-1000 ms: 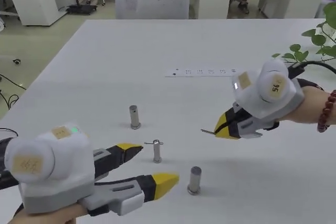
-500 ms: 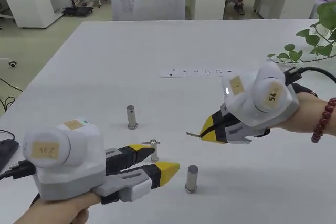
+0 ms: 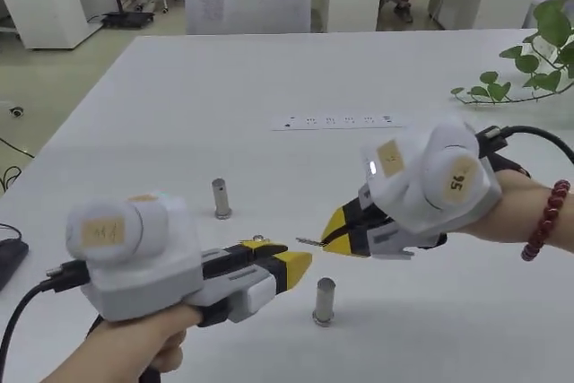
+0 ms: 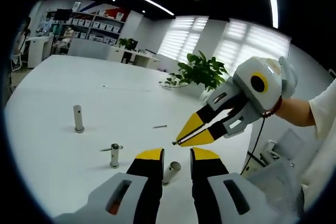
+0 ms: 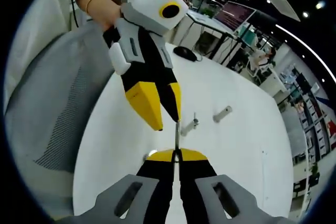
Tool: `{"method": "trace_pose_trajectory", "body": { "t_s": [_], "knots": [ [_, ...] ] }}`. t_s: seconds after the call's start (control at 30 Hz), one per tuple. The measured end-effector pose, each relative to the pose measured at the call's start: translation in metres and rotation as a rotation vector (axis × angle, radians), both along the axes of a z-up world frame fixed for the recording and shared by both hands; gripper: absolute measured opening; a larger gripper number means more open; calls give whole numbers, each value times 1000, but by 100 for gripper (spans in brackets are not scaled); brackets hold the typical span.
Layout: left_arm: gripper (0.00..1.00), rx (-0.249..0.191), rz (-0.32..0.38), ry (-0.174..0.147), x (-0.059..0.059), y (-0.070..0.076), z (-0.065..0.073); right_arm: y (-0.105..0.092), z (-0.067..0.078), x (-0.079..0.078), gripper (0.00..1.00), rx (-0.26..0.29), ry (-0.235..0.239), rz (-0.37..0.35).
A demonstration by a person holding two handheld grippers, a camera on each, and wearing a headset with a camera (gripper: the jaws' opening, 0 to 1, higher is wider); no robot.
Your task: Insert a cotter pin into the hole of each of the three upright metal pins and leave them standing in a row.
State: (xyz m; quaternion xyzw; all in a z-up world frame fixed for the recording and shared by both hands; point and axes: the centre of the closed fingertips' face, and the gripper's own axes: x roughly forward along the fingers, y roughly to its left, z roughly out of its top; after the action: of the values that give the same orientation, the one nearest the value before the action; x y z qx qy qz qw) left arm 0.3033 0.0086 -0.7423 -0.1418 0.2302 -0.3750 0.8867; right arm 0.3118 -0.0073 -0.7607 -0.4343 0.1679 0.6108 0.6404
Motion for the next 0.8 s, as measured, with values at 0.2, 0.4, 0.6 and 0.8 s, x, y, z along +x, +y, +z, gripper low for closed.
{"method": "trace_pose_trajectory", "body": {
  "t_s": [0.2, 0.4, 0.6, 0.8],
  "knots": [
    [13, -39, 8, 46, 0, -5, -1, 4, 1, -4, 4, 11, -4, 9],
    [8, -57, 24, 66, 1, -5, -2, 7, 2, -8, 4, 17, -6, 19],
    [2, -83, 52, 104, 3, -1, -5, 10, 3, -12, 4, 25, -2, 23],
    [1, -114, 56, 133, 1, -1, -5, 11, 2, -14, 4, 23, 3, 23]
  ]
}}
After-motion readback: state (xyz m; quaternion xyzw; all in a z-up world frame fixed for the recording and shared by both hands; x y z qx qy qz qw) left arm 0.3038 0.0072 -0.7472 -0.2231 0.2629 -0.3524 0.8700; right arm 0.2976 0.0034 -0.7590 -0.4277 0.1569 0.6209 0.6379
